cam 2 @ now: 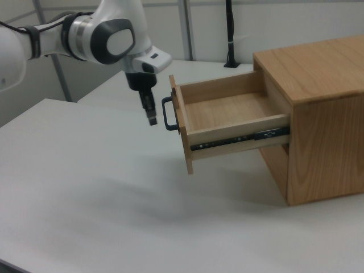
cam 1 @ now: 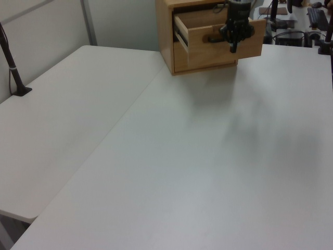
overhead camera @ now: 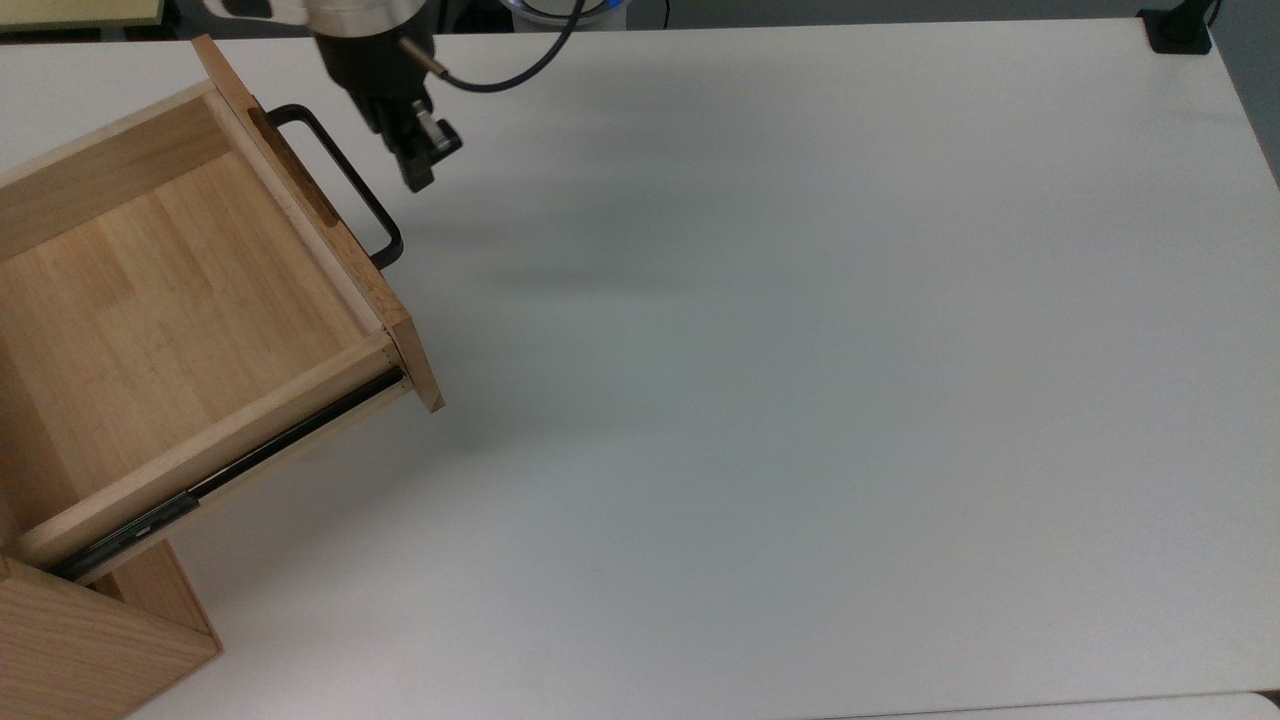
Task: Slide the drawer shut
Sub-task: 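Move the gripper down to the drawer front beside the black handle, then push the drawer front with the gripper into the cabinet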
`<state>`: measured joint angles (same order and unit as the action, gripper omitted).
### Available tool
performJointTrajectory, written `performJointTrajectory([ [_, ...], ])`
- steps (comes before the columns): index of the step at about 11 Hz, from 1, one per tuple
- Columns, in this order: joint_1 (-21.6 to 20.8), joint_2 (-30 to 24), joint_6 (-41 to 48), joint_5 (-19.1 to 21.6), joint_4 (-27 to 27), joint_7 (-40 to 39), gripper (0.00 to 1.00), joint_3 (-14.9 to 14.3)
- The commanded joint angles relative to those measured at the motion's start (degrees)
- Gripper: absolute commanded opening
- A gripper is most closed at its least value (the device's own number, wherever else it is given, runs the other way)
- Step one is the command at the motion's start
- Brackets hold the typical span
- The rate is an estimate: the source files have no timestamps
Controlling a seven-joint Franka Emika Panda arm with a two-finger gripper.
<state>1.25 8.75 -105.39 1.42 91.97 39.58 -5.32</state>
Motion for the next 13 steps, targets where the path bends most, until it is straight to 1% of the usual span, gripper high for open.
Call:
performJointTrajectory([
  [1, 2.6, 4.7, -3.3, -0.3, -6.1, 0.5, 0.00, -0.2],
  [3, 4.1, 7.3, -8.7, -3.3, -7.0, 0.1, 0.00, -0.3],
  [4, 4.9, 8.8, -10.9, -4.7, -8.7, 0.1, 0.00, -0.3],
  [6, 6.9, 12.0, -16.5, -4.8, -11.4, 0.1, 0.00, -0.5],
  [8, 8.4, 13.7, -24.1, -7.4, -11.6, 0.1, 0.00, -1.3],
  [10, 8.6, 14.9, -28.4, -9.5, -11.6, 0.1, 0.00, -2.3],
  [12, 9.6, 16.1, -32.3, -12.0, -11.6, 0.5, 0.00, -2.4],
  [13, 9.7, 16.6, -34.2, -12.8, -11.6, 0.6, 0.00, -3.2],
])
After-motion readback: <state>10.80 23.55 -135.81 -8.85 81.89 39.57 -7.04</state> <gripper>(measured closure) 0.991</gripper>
